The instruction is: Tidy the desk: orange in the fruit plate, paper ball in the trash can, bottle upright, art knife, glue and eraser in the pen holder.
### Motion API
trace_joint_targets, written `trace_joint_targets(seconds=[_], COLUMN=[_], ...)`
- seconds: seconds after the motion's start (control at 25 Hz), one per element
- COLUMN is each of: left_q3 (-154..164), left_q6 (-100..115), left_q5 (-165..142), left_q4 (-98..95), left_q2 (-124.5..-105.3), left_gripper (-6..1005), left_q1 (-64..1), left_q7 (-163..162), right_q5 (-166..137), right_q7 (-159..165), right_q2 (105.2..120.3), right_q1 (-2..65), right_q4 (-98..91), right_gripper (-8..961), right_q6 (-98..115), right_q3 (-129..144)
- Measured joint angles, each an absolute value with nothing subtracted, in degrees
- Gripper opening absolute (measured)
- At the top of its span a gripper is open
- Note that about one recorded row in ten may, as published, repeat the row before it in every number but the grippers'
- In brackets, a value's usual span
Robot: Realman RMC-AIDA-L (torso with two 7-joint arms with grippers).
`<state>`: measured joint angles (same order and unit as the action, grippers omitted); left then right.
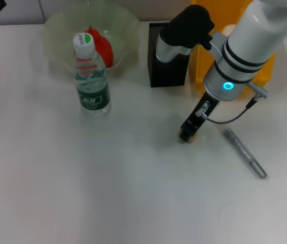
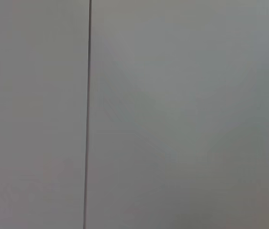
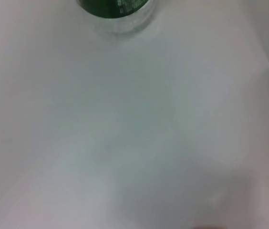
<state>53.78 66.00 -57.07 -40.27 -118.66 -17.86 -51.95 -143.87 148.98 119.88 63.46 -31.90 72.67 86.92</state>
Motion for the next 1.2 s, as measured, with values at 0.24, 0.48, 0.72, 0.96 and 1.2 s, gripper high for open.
trace_joint_targets(seconds=[0.24,0.48,0.72,0.96,1.2], left_q3=[53.79,53.72,53.61,53.41,53.32], left_q6=[66.01,66.01,65.77,65.66,65.82], left_q5=[-57.04,-57.03,-56.59,-55.40,-53.63], left_q4=[-40.25,-40.25,-40.10,-38.20,-37.90], left_q2=[-118.66,-118.65,-118.65,-118.66,-118.66], left_gripper=[785,785,785,785,785], left_q1=[-17.97,-17.86,-17.95,-19.17,-19.77], left_q7=[-51.94,-51.94,-51.94,-51.38,-51.75], right_q5=[-143.87,-142.15,-124.08,-92.07,-92.54], right_q7=[148.98,144.34,129.46,96.56,87.10], right_q2=[119.78,118.51,116.62,116.69,118.65], right_q1=[62.69,54.94,43.53,35.19,39.14], right_q4=[-32.09,-39.43,-45.96,-36.17,-31.64], right_gripper=[256,255,254,254,255], right_q6=[72.84,78.12,85.97,80.64,65.41], right_q3=[86.08,69.68,47.51,42.43,46.59])
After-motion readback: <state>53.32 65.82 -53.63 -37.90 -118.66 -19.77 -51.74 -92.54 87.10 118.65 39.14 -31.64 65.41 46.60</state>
